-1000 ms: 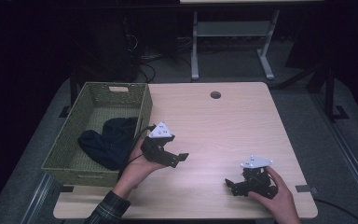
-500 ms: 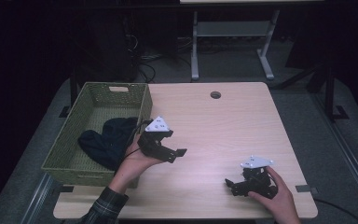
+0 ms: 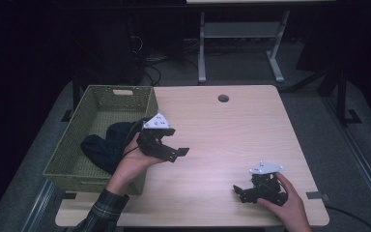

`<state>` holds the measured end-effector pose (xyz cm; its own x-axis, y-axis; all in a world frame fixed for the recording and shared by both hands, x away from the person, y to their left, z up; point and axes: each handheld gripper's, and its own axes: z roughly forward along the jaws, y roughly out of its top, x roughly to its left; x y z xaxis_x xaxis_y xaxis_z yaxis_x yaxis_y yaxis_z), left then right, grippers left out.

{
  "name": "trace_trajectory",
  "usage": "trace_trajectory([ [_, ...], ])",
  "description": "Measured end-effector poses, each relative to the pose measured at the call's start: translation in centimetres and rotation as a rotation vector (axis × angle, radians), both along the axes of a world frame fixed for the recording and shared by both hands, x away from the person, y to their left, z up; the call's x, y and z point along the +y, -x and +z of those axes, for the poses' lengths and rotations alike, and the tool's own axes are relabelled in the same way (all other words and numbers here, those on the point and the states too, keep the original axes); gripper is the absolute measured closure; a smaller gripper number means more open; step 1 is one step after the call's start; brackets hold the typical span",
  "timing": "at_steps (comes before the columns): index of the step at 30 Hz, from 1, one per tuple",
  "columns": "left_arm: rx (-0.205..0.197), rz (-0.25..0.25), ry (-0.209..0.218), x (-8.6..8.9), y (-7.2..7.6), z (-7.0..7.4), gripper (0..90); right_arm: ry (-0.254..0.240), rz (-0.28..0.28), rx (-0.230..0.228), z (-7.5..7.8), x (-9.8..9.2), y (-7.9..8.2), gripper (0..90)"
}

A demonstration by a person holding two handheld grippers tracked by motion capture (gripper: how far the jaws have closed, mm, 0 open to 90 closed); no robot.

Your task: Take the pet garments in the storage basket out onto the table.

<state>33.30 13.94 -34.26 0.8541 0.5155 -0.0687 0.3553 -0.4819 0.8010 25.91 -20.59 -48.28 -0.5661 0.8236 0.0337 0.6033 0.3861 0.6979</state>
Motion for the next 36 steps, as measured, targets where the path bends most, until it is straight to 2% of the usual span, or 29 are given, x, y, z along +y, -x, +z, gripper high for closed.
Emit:
trace_trajectory([
  [11,-0.006,0.008,0.0,1.9,0.2,0.9,13.9,0.0,0.0,0.0,0.0,0.0,0.0,0.0],
  [36,0.002,0.056,-0.024,6.3,0.1,1.7,13.9,0.001,0.002,-0.003,0.0,0.0,0.0,0.0],
])
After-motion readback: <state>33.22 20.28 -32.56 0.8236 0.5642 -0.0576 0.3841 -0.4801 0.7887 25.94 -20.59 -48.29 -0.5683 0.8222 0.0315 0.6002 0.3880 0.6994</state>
